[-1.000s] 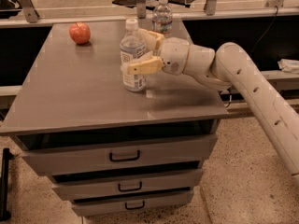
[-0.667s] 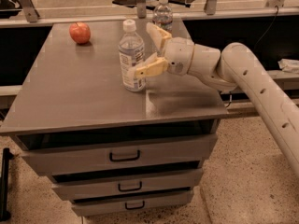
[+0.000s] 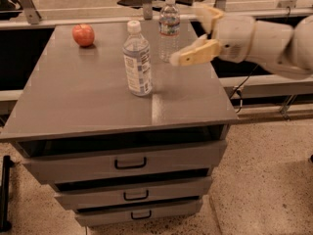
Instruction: Place blue plastic bottle upright
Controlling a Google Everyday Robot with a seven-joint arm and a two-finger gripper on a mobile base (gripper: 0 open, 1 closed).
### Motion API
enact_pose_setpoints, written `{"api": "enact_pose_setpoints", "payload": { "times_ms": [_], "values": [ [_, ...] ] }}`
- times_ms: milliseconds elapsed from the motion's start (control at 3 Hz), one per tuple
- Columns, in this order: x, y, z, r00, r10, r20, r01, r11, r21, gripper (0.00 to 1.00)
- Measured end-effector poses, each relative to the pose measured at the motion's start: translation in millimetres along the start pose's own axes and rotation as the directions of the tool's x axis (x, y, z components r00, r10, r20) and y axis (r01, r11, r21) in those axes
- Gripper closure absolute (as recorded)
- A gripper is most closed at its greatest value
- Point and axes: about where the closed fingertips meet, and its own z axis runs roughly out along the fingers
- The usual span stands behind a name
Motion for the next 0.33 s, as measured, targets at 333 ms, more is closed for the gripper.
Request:
{"api": "enact_pose_setpoints", "payload": {
  "times_ms": [333],
  "values": [
    [-6.7, 2.6, -0.9, 1.0, -0.006, -0.007, 0.006, 1.0, -0.007, 0.0]
  ]
}}
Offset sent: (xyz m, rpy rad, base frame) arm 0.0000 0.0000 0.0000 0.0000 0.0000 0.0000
